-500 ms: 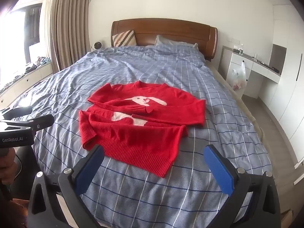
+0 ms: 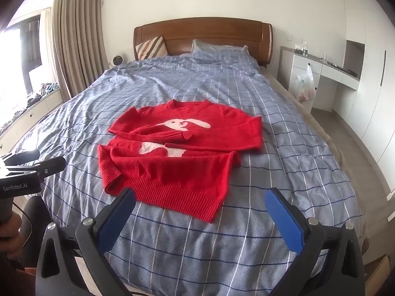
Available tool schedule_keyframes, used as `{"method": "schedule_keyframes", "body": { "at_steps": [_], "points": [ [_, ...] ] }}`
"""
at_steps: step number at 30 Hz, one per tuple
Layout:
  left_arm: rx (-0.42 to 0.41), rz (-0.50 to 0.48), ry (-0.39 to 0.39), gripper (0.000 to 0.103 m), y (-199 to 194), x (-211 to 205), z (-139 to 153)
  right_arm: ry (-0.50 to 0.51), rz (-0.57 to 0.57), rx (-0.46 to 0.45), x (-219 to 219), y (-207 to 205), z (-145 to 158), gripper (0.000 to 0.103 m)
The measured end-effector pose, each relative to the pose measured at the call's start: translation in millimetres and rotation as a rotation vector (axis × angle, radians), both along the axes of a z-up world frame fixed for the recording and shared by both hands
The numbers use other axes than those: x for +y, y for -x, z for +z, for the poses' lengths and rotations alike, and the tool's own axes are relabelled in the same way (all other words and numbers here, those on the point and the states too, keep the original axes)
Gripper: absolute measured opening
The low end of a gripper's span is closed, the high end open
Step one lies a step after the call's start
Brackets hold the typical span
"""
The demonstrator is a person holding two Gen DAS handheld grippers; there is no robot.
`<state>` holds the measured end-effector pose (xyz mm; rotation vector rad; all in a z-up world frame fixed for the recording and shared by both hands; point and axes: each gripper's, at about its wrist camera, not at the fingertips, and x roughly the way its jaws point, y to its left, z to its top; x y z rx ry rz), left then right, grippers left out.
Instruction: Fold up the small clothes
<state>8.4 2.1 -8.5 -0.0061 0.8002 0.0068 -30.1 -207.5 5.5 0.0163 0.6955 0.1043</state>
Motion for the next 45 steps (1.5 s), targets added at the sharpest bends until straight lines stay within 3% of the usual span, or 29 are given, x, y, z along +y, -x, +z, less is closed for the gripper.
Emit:
{"method": "schedule_keyframes", "body": {
  "at_steps": [19,45],
  "points": [
    [0.020,0.021,-0.052,0.103,2.9,0.4,-5.9,0.036,0.008,0.013,10.8,-1.0,3.8,0.103],
    [0.028,0.028,-0.048,0.103,3.1,4.1,-5.8,0.040,0.012,0.023,17.5,-3.1,1.0,0.103]
  ]
}}
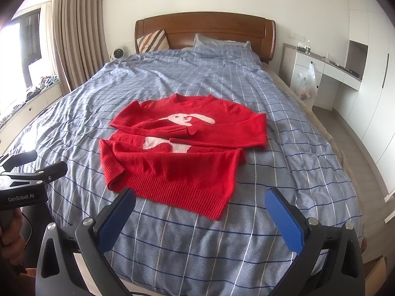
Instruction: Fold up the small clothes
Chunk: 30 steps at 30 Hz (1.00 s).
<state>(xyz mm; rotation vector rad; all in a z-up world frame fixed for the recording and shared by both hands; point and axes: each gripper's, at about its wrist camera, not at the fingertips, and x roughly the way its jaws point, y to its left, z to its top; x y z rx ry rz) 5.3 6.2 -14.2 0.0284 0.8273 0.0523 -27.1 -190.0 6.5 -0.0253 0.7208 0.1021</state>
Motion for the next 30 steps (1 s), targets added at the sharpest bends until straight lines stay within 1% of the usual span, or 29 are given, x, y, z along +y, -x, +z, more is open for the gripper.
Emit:
{"method": "schedule_keyframes", "body": {
  "at_steps": [30],
  "points": [
    [0.004,0.002,0.002,0.103,-0.1,2.0,-1.4,0.006,-0.009,0.015,-3.1,2.4,-7.6,0.103]
  ]
}}
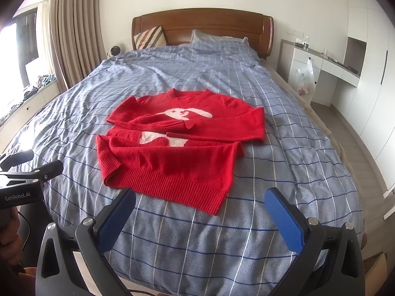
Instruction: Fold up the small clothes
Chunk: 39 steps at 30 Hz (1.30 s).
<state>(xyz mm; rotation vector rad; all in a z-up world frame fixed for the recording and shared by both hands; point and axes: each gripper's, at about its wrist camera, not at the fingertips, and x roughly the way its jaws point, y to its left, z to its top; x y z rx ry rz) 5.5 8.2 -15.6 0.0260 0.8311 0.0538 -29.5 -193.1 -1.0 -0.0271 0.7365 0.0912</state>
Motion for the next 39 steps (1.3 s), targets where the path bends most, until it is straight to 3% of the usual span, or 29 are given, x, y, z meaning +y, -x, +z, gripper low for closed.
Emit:
{"method": "schedule_keyframes", "body": {
  "at_steps": [19,39],
  "points": [
    [0.001,-0.001,-0.001,0.103,-0.2,0.2,0.4,0.005,-0.001,0.002,0.8,-0.7,1.0,0.103],
    [0.012,-0.007,-0.006,0.103,10.6,2.3,-9.1,0.122,-0.068,0.055,-4.4,-4.1,-1.0,0.103]
  ]
}}
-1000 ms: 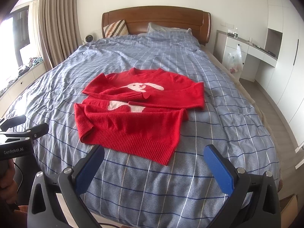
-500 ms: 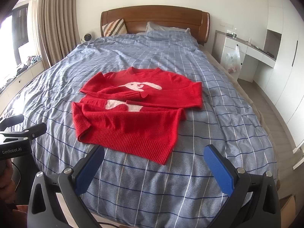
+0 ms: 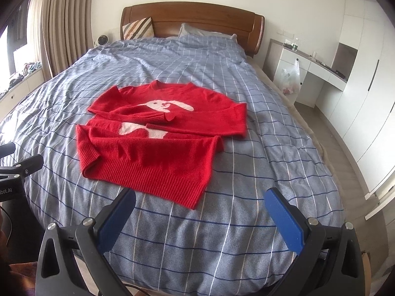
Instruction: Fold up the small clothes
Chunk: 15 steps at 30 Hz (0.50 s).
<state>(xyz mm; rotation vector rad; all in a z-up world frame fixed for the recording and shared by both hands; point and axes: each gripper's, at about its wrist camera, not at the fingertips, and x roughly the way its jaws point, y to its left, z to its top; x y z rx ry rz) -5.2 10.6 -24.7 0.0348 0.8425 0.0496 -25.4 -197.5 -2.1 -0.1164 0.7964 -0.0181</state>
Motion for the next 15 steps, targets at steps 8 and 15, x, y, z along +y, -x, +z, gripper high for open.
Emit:
{"method": "schedule_keyframes", "body": {
  "at_steps": [8,15],
  "points": [
    [0.015,-0.002,-0.003,0.103,-4.6,-4.9,2.0,0.011,0.001,0.016,1.5,-1.9,-2.0,0.103],
    [0.029,-0.015,0.014,0.103,-13.6,-1.1,-4.8,0.027,0.018,0.020,1.2,-5.6,-6.0,0.103]
  ]
}}
